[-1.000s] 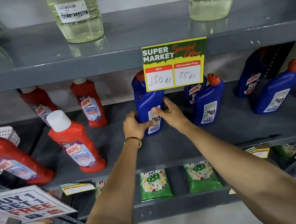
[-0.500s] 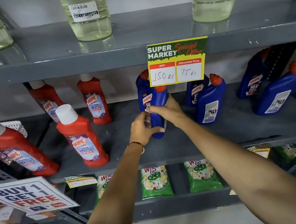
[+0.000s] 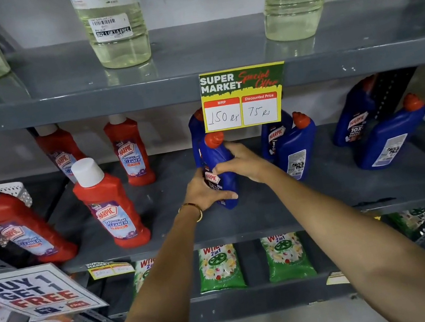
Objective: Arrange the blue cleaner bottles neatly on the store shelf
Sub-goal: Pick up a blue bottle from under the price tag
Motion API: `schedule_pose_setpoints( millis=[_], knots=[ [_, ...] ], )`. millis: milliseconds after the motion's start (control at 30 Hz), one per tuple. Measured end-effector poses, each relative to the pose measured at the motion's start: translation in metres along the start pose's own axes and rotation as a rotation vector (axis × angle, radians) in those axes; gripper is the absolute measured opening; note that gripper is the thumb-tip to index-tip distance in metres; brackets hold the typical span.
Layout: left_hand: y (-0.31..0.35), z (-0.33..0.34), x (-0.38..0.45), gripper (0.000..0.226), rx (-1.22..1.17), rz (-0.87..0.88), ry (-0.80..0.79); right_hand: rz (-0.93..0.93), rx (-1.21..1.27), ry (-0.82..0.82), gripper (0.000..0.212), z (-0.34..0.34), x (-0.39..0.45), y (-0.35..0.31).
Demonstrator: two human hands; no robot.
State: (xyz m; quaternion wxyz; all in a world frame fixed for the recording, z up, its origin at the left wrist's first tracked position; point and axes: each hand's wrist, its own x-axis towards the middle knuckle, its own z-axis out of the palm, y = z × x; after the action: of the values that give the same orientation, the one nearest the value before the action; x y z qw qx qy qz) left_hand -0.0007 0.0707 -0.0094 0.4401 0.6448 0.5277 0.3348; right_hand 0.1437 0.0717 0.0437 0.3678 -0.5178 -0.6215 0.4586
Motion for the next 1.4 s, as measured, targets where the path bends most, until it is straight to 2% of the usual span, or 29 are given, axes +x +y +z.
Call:
schedule_pose_setpoints(
  millis=[167,333,633,900,1033,1133,1233,1333,1400],
  knots=[
    [-0.003,0.005,0.004,0.075,0.008,-0.014,0.166,-0.039,-0.007,-0.002,0.056,-0.008,0.007,-0.005],
    [-0.01,0.003,0.01,0.069,0.019,-0.082,0.217,-0.005,-0.01,-0.012,0.067,-0.013,0.014,-0.003],
    [-0.015,0.009,0.015,0.063,0.073,-0.191,0.265,0.015,-0.152,-0.05,0.063,-0.009,0.029,0.007],
    [-0.015,0.011,0.016,0.059,0.104,-0.209,0.259,0.028,-0.066,-0.003,0.066,-0.007,0.025,0.013],
    [-0.011,0.019,0.007,0.065,0.107,-0.217,0.351,0.039,-0.007,0.027,0.069,-0.006,0.018,0.019],
    [-0.011,0.027,-0.005,0.073,0.114,-0.218,0.47,0.044,0.055,0.174,0.064,-0.007,0.008,0.028],
    [-0.012,0.04,-0.019,0.07,0.098,-0.178,0.546,0.051,0.024,0.461,0.058,-0.011,-0.01,0.04],
    [-0.01,0.062,-0.031,0.065,0.077,-0.083,0.54,0.018,0.08,0.795,0.051,-0.011,-0.035,0.051],
    [-0.006,0.08,-0.034,0.065,0.068,-0.05,0.508,0.001,0.101,0.915,0.05,-0.017,-0.052,0.058]
  ],
)
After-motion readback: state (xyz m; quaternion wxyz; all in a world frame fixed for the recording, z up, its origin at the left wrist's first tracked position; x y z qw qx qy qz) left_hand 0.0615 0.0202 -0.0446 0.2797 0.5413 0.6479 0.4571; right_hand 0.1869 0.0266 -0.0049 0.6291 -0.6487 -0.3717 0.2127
